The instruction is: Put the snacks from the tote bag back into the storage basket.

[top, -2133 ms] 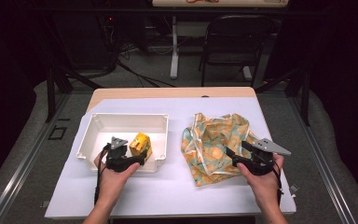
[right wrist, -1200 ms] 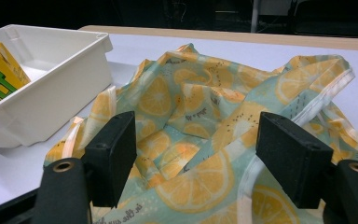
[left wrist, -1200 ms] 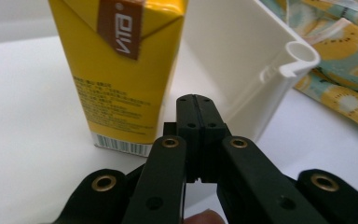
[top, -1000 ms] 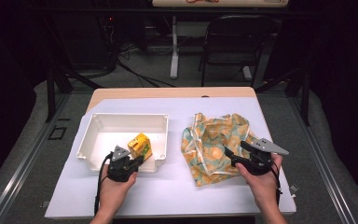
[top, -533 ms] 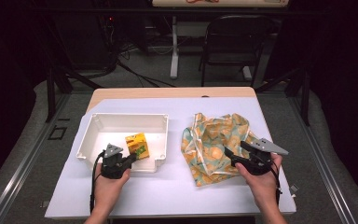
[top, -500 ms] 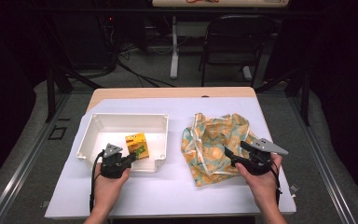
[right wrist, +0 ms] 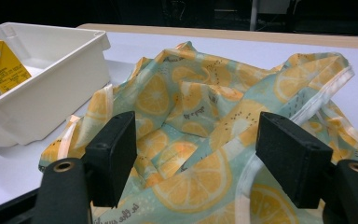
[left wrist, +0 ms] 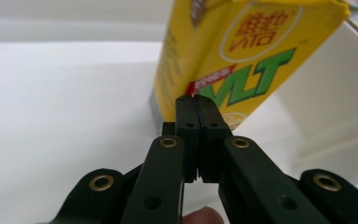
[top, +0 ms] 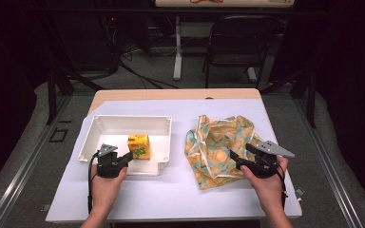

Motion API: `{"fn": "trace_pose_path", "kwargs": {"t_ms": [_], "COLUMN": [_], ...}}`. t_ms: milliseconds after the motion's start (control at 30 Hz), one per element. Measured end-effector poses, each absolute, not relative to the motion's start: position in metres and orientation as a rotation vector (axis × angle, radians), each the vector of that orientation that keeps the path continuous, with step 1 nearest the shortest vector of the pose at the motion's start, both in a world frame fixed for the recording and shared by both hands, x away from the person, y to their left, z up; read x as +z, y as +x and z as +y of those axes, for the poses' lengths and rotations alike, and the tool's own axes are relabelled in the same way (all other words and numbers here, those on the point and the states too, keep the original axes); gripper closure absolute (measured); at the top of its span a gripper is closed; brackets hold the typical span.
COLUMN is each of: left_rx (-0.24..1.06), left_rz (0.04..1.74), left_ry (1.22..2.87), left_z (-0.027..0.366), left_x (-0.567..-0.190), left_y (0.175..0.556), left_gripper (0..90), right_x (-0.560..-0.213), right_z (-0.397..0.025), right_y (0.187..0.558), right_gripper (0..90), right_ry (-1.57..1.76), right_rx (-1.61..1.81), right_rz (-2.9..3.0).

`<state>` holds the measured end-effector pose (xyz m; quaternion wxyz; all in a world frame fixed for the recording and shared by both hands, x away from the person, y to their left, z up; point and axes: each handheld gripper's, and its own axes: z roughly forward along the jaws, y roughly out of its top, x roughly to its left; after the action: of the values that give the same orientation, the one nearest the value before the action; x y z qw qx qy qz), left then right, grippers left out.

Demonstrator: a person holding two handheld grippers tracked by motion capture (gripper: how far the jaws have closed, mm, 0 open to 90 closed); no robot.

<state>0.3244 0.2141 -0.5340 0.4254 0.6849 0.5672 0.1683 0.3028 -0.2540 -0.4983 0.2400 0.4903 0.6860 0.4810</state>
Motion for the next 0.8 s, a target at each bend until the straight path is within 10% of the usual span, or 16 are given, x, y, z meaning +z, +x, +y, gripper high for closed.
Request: {"fn": "trace_pose_path", "kwargs": {"t_ms": [800], "left_rx": [0.392], "left_rz": [1.445], "left_ry": [1.640], "left_z": [0.216], "left_x": [-0.533], "left_y": [0.351], "left_gripper": [90.0], "right_x": [-0.491], "right_z": [-0.263], "right_y": [0.287], "right_gripper": [20.1], "right_ry": [1.214], "right_rx": [1.381], "right_rz": [1.914]}}
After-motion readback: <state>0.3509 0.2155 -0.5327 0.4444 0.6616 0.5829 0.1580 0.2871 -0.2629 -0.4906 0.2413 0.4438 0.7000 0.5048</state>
